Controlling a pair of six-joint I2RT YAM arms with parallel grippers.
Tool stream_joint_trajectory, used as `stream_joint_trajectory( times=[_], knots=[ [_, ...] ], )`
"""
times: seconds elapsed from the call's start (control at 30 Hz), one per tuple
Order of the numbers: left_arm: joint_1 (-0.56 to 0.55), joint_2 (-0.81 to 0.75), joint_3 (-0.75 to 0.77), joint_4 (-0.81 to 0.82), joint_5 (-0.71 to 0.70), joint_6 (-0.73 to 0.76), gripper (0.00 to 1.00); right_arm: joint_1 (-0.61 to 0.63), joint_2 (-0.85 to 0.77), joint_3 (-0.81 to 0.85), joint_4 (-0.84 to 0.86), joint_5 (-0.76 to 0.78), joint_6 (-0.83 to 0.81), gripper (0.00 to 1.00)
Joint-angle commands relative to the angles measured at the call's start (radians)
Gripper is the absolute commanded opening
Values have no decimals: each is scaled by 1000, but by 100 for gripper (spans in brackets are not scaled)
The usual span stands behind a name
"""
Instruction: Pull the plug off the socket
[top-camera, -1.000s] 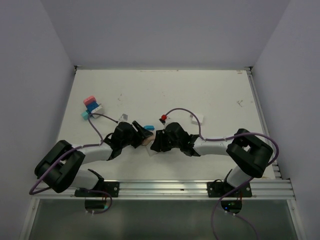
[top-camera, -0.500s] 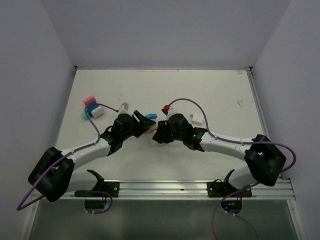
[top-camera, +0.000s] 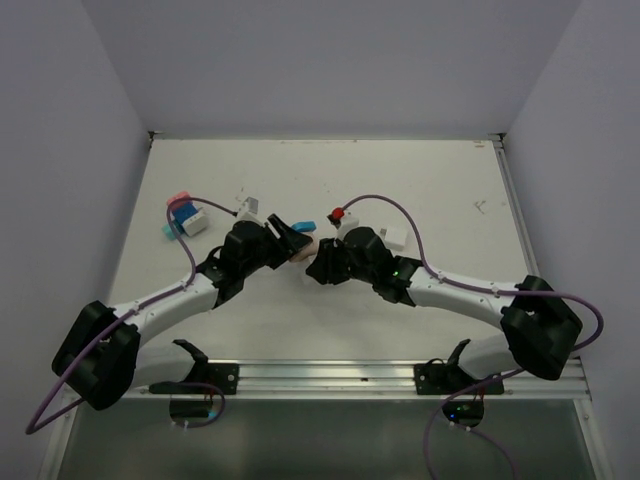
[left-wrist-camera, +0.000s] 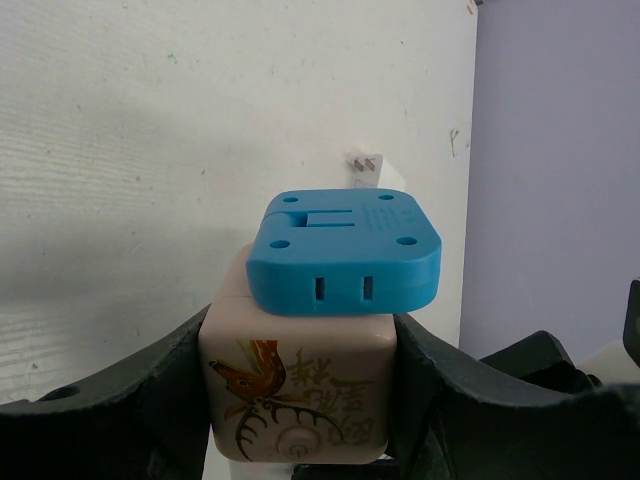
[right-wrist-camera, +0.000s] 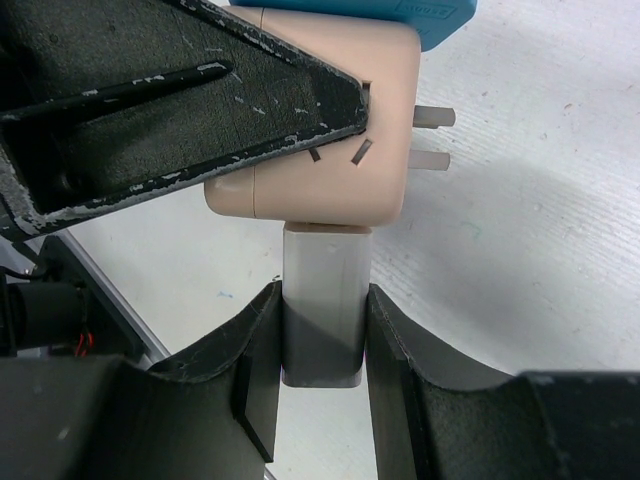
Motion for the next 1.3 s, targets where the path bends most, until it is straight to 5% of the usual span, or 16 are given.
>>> stream_joint_trajectory(
  times=[0.0, 0.47, 0.7, 1.27],
  knots=[
    [67, -47, 102, 170, -226, 25, 0, 29, -44, -60, -155, -129, 1, 0],
    [93, -2, 182, 306, -395, 102, 0, 35, -72, -86, -243, -163, 47, 0],
    [112, -28, 186, 302, -321, 138, 0, 18, -157, -89, -243, -114, 40, 0],
    [116, -188, 139, -39, 169, 385, 0, -638, -365, -279, -171, -120, 90, 0]
  ],
)
